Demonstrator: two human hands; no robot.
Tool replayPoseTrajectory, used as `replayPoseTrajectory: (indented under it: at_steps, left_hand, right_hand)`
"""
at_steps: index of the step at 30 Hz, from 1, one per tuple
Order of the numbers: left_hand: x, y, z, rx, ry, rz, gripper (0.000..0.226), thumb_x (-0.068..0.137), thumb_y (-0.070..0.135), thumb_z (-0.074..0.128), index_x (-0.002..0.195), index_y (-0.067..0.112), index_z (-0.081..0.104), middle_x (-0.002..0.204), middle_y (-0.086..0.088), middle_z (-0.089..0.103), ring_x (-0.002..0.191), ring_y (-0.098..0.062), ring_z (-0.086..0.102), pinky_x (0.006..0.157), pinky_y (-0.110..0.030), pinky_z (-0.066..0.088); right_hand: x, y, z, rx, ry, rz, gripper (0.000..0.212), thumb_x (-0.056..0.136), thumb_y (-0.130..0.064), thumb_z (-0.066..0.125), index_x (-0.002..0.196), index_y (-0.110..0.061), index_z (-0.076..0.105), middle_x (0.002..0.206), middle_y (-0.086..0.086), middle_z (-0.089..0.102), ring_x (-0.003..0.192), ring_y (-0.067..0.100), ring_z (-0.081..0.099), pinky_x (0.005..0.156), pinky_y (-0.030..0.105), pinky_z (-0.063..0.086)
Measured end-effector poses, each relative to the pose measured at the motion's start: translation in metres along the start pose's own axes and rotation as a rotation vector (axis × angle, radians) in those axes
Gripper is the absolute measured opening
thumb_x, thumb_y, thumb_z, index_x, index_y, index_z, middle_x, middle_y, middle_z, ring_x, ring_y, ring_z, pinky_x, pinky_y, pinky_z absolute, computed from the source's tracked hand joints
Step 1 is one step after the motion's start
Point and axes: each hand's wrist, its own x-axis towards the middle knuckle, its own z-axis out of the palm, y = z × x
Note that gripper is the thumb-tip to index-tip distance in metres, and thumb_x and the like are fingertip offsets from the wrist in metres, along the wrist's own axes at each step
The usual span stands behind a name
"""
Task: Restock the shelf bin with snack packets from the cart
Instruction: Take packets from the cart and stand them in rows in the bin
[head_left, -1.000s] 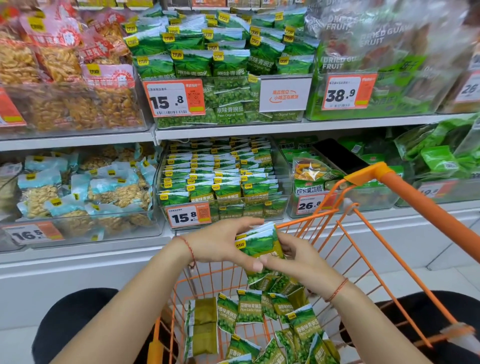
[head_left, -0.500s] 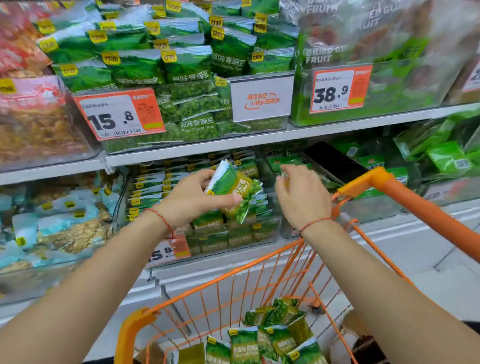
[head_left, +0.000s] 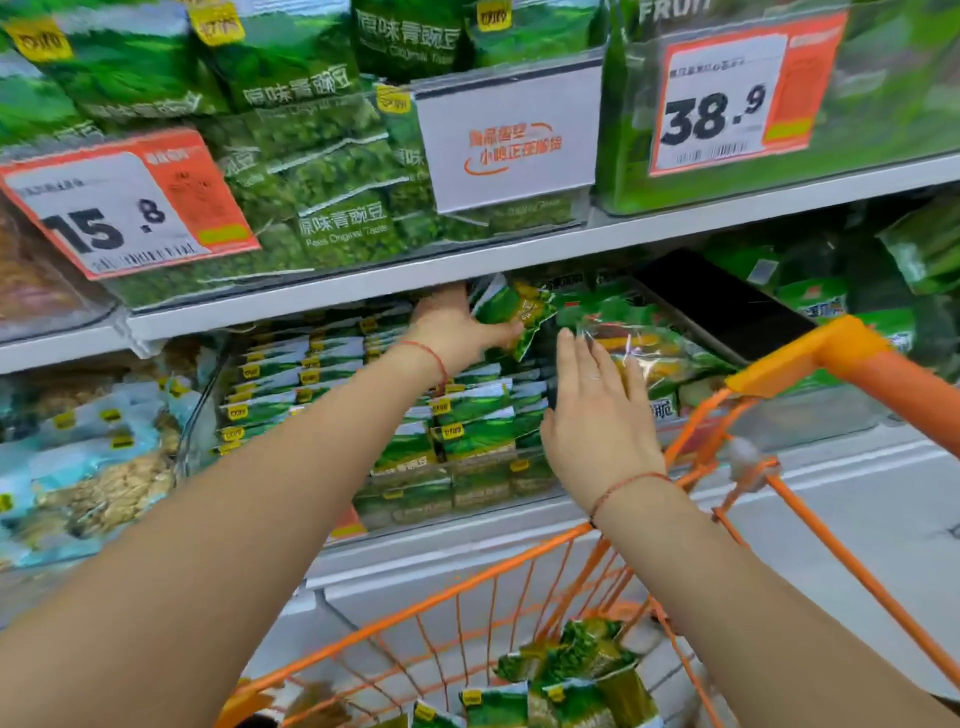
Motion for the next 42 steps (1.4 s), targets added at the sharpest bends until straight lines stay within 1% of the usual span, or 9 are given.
replayPoseTrajectory:
  at_steps: [7, 11, 14, 18, 25, 30, 35, 39, 42]
  left_hand:
    - [0.025, -0.003, -0.010, 0.246, -0.171, -0.013, 0.083, 0.084, 0.045, 0.066, 0.150, 0.022, 0.021, 0.153, -0.003, 0.031, 0.135, -0.023, 0.038, 0.102, -0.028, 0.036]
    - [0.030, 0.009, 0.000, 0.374, -0.330, 0.056, 0.083, 0.088, 0.032, 0.066, 0.152, 0.018, 0.015, 0.155, -0.005, 0.028, 0.136, -0.023, 0.036, 0.104, -0.030, 0.035]
    - [0.038, 0.013, 0.005, 0.418, -0.418, 0.062, 0.085, 0.087, 0.034, 0.068, 0.152, 0.016, 0.015, 0.157, -0.005, 0.022, 0.140, -0.023, 0.029, 0.110, -0.031, 0.029]
    - [0.048, 0.012, 0.007, 0.426, -0.492, 0.043, 0.081, 0.088, 0.033, 0.067, 0.150, 0.011, 0.020, 0.154, -0.008, 0.028, 0.138, -0.026, 0.033, 0.109, -0.033, 0.032]
    - [0.043, -0.001, 0.024, 0.426, -0.319, 0.112, 0.088, 0.077, 0.044, 0.075, 0.146, 0.019, 0.027, 0.149, -0.005, 0.038, 0.131, -0.026, 0.043, 0.097, -0.031, 0.040]
    - [0.040, -0.007, 0.021, 0.378, -0.204, 0.133, 0.088, 0.072, 0.057, 0.073, 0.144, 0.025, 0.032, 0.142, 0.000, 0.047, 0.124, -0.024, 0.049, 0.099, -0.037, 0.044]
    - [0.043, -0.009, 0.025, 0.415, -0.127, 0.110, 0.068, 0.070, 0.056, 0.075, 0.122, 0.021, 0.051, 0.122, -0.003, 0.057, 0.108, -0.022, 0.055, 0.089, -0.035, 0.050]
    - [0.043, 0.001, 0.029, 0.613, -0.097, 0.099, 0.070, 0.072, 0.061, 0.070, 0.124, 0.018, 0.051, 0.122, -0.006, 0.057, 0.110, -0.026, 0.054, 0.082, -0.032, 0.046]
    - [0.019, 0.005, 0.017, 0.530, -0.050, 0.117, 0.062, 0.083, 0.064, 0.055, 0.127, 0.021, 0.050, 0.127, -0.005, 0.056, 0.114, -0.027, 0.053, 0.088, -0.035, 0.043]
  right_hand:
    - [0.000, 0.001, 0.001, 0.021, 0.020, -0.031, 0.074, 0.098, -0.026, 0.033, 0.147, -0.006, -0.019, 0.159, 0.008, 0.003, 0.146, 0.024, 0.005, 0.117, 0.046, 0.000]
    - [0.001, 0.002, 0.004, 0.043, 0.044, -0.041, 0.075, 0.097, -0.026, 0.033, 0.147, -0.006, -0.020, 0.159, 0.009, 0.004, 0.147, 0.024, 0.004, 0.117, 0.046, 0.001]
    - [0.001, 0.003, 0.004, 0.058, 0.068, -0.049, 0.074, 0.097, -0.026, 0.035, 0.148, -0.005, -0.016, 0.159, 0.010, 0.008, 0.146, 0.025, 0.008, 0.117, 0.046, 0.001]
    - [0.001, 0.001, 0.007, 0.051, 0.094, -0.049, 0.076, 0.094, -0.025, 0.041, 0.149, -0.002, -0.005, 0.156, 0.013, 0.020, 0.144, 0.027, 0.018, 0.117, 0.048, 0.007]
    - [0.003, 0.001, 0.016, 0.028, 0.171, -0.018, 0.078, 0.084, -0.022, 0.057, 0.148, 0.001, 0.018, 0.144, 0.017, 0.043, 0.135, 0.031, 0.040, 0.113, 0.052, 0.023]
    - [0.004, 0.002, 0.015, 0.030, 0.149, -0.053, 0.076, 0.091, -0.022, 0.047, 0.150, -0.002, 0.003, 0.153, 0.015, 0.028, 0.142, 0.028, 0.026, 0.117, 0.049, 0.012]
    - [0.003, 0.002, 0.017, 0.015, 0.150, -0.047, 0.076, 0.091, -0.022, 0.047, 0.150, -0.002, 0.002, 0.153, 0.015, 0.029, 0.142, 0.028, 0.026, 0.117, 0.050, 0.012]
    - [0.003, 0.003, 0.019, 0.015, 0.161, -0.050, 0.077, 0.092, -0.022, 0.046, 0.150, -0.002, -0.001, 0.153, 0.015, 0.027, 0.143, 0.028, 0.024, 0.117, 0.049, 0.011]
    - [0.003, 0.005, 0.020, -0.022, 0.175, -0.070, 0.077, 0.091, -0.022, 0.047, 0.149, 0.001, 0.002, 0.152, 0.017, 0.028, 0.142, 0.029, 0.024, 0.117, 0.048, 0.006]
